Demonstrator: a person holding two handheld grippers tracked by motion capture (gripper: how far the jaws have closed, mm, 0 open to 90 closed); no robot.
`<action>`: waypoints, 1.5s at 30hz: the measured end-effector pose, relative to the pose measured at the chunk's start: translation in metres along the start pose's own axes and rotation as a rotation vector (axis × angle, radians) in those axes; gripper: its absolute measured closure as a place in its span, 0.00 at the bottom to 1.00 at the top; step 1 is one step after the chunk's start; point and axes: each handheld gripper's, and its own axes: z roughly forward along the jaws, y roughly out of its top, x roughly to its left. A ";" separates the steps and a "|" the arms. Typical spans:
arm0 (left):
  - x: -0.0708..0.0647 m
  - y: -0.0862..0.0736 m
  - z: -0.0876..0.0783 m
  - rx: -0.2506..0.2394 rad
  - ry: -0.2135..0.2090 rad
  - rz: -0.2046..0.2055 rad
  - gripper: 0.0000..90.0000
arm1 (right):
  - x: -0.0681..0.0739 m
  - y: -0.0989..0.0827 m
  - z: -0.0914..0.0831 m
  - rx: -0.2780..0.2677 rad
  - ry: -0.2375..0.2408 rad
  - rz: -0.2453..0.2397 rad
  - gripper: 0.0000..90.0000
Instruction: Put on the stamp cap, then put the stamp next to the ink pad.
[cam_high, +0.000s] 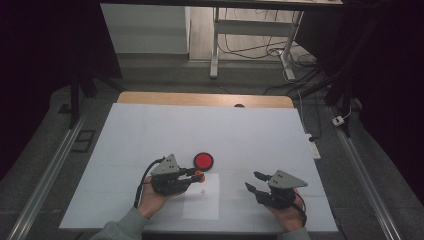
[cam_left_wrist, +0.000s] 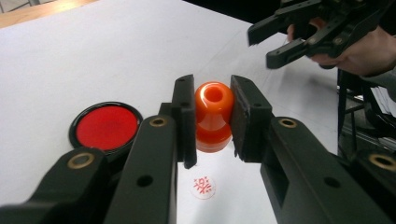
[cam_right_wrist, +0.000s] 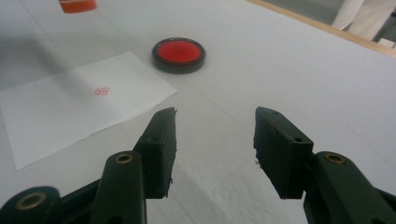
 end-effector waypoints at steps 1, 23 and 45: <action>0.001 0.000 -0.001 0.001 0.005 -0.001 0.81 | -0.002 -0.001 -0.003 -0.002 -0.006 0.004 0.54; 0.020 0.004 -0.015 0.021 0.053 -0.035 0.81 | -0.023 -0.015 -0.016 0.010 -0.024 0.051 0.53; 0.076 0.000 -0.005 0.096 0.169 -0.137 0.81 | -0.029 -0.019 -0.015 0.023 -0.036 0.074 0.53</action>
